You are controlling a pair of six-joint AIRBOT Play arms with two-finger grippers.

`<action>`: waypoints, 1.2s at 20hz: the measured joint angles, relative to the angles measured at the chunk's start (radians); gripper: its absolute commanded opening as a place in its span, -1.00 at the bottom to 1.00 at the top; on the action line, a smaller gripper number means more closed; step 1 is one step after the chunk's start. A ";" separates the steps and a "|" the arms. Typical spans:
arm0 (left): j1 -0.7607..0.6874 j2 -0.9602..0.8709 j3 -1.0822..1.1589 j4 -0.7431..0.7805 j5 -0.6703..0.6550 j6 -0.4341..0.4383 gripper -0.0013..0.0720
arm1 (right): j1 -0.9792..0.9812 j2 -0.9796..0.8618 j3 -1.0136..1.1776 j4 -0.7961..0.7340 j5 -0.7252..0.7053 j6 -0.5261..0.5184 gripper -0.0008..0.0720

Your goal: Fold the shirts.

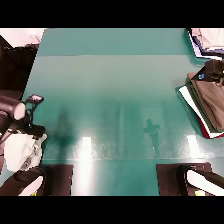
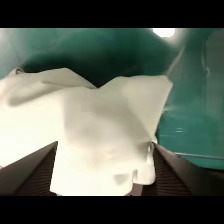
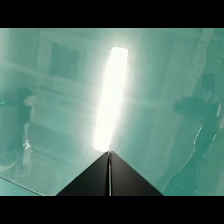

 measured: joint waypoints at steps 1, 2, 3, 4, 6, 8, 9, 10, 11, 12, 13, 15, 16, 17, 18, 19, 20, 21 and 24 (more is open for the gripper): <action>0.000 0.003 -0.032 0.010 0.019 -0.014 -0.03 | 0.000 0.000 0.000 0.000 0.000 -0.001 -0.93; 0.000 0.005 -0.054 0.018 0.036 -0.024 -0.61 | 0.000 0.000 0.000 0.000 0.000 -0.002 -0.93; 0.000 0.006 -0.068 0.022 0.047 -0.029 -0.89 | 0.000 0.000 0.000 0.000 0.000 -0.002 -0.93; 0.000 0.006 -0.077 0.027 0.053 -0.033 -0.89 | 0.000 0.000 0.000 0.000 0.000 -0.002 -0.93; 0.000 0.008 -0.064 0.031 0.062 -0.035 -0.90 | 0.000 0.000 0.000 0.000 0.000 -0.002 -0.93; -0.001 0.008 0.005 0.036 0.063 -0.023 -0.90 | 0.000 0.000 0.000 0.000 -0.003 -0.002 -0.93; -0.001 0.008 0.068 0.031 0.064 -0.006 -0.90 | 0.000 0.000 0.000 0.000 -0.006 -0.002 -0.93; -0.002 0.008 0.142 0.014 0.064 0.014 -0.90 | 0.000 0.000 0.000 0.000 -0.007 -0.003 -0.93; -0.002 0.008 0.234 -0.018 0.067 0.037 -0.90 | 0.000 0.000 0.000 0.000 -0.008 -0.003 -0.93; -0.002 0.008 0.322 -0.059 0.067 0.062 -0.90 | 0.000 0.000 0.000 0.000 -0.008 -0.003 -0.93; -0.003 0.008 0.417 -0.117 0.069 0.090 -0.90 | 0.000 0.000 0.000 0.000 -0.009 -0.002 -0.93; -0.003 0.008 0.588 -0.255 0.078 0.150 -0.90 | 0.000 0.000 0.000 0.000 -0.010 -0.003 -0.93; -0.003 0.007 0.664 -0.339 0.089 0.183 -0.90 | 0.000 0.000 0.000 0.000 -0.010 -0.002 -0.93; -0.003 0.004 0.726 -0.422 0.103 0.214 -0.90 | 0.000 0.000 0.000 0.000 -0.010 -0.002 -0.93; -0.003 -0.001 0.782 -0.505 0.122 0.246 -0.90 | 0.000 0.000 0.000 0.000 -0.011 -0.003 -0.93; -0.004 -0.012 0.840 -0.592 0.140 0.277 -0.90 | 0.000 0.000 0.000 0.000 -0.011 -0.002 -0.93; -0.011 -0.030 0.894 -0.671 0.159 0.305 -0.90 | 0.000 0.000 0.000 0.000 -0.011 -0.002 -0.93; -0.027 -0.052 0.944 -0.728 0.175 0.328 -0.90 | 0.000 0.000 0.000 0.000 -0.011 -0.002 -0.93; -0.126 -0.163 1.097 -0.838 0.229 0.388 -0.90 | 0.000 0.000 0.000 0.001 -0.011 -0.002 -0.93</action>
